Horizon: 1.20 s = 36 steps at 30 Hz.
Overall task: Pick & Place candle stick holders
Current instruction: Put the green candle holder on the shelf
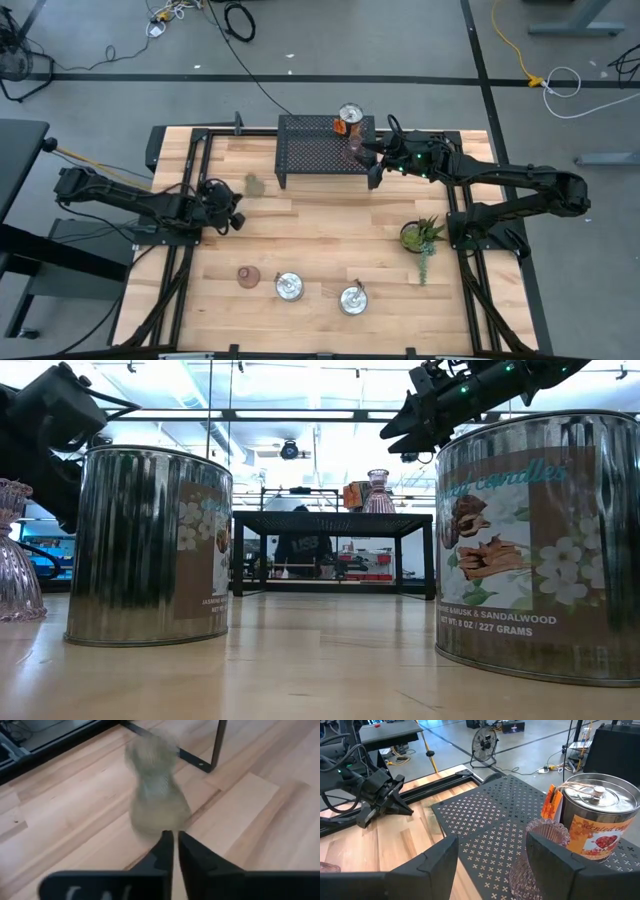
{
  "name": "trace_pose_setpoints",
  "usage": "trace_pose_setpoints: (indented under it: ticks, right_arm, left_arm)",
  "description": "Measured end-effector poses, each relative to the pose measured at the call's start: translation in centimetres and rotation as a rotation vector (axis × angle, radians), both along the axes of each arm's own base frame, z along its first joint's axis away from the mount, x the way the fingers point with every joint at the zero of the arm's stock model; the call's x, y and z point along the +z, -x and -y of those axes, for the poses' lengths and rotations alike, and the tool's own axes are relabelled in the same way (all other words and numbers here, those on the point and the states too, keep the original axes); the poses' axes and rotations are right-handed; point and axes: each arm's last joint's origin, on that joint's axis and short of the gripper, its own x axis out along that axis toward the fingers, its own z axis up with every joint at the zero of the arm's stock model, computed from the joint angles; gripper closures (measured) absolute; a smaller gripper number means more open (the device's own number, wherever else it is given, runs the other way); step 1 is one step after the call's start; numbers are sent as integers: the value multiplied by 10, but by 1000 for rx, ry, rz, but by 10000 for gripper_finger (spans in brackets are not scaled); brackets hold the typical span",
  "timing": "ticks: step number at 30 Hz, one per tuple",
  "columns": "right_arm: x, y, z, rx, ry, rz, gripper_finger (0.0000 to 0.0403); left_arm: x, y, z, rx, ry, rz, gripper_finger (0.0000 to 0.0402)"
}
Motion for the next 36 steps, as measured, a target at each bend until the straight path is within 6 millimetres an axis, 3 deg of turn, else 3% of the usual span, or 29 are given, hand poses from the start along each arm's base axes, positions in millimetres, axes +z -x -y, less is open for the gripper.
trace_pose_setpoints:
  ticks: [3, 16, 24, 28, 36]
  right_arm:
    - [0, 0, 0, 0, 0, -1, 172]
    - [0, 0, 0, 0, -2, -1, 172]
    - [0, 0, 0, -1, -3, 0, 172]
    - [0, 0, 0, -1, -3, 0, 172]
    - [0, 0, -1, 4, -3, 1, 172]
  left_arm:
    - [0, 0, 0, -3, 4, 3, 400]
    - [11, -8, 0, 39, -71, 127, 389]
    - [19, -14, -14, 132, -152, 161, 384]
    - [21, -14, -24, 192, -154, 169, 339]
    - [35, -18, -43, 262, -194, 277, 183]
